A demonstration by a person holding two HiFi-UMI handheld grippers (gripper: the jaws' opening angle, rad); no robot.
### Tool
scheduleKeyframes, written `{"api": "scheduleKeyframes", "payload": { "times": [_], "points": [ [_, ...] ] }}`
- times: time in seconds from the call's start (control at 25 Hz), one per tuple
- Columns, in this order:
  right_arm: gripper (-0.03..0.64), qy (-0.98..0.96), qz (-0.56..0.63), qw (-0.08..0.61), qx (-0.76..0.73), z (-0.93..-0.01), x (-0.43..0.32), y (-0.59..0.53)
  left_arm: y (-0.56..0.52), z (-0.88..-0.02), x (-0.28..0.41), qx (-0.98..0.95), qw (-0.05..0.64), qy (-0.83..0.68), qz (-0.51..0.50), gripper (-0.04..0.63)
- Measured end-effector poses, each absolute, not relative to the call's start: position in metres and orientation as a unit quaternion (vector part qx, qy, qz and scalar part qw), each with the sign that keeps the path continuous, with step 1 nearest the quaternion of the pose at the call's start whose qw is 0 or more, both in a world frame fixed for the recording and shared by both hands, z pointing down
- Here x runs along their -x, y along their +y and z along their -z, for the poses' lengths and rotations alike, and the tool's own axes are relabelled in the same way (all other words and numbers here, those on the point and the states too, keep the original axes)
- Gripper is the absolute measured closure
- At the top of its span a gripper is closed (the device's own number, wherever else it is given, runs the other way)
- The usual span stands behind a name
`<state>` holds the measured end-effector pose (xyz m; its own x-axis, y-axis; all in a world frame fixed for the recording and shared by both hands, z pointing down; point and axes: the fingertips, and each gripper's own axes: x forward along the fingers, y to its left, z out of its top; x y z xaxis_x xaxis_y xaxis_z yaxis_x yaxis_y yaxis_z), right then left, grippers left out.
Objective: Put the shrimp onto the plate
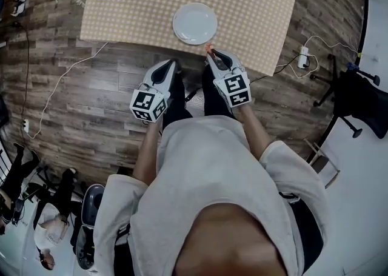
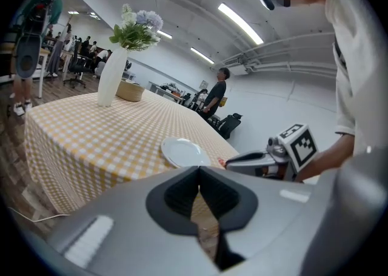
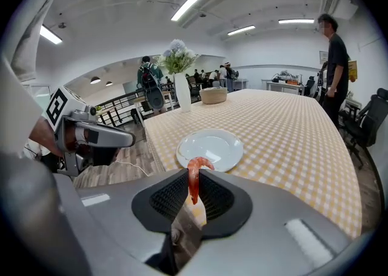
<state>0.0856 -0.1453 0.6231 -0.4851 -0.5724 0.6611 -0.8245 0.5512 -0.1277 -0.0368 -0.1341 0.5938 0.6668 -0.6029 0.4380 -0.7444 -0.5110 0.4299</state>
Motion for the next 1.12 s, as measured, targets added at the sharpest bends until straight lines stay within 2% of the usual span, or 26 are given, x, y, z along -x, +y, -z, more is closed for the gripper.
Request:
{"api": "scheduleKeyframes", "payload": {
  "times": [1.12],
  "points": [
    [0.561, -0.814, -0.167, 0.393, -0.394, -0.666, -0.058, -0.227, -0.127, -0.608, 0.069, -0.836, 0.33, -0.428, -0.097, 0.586]
  ]
}}
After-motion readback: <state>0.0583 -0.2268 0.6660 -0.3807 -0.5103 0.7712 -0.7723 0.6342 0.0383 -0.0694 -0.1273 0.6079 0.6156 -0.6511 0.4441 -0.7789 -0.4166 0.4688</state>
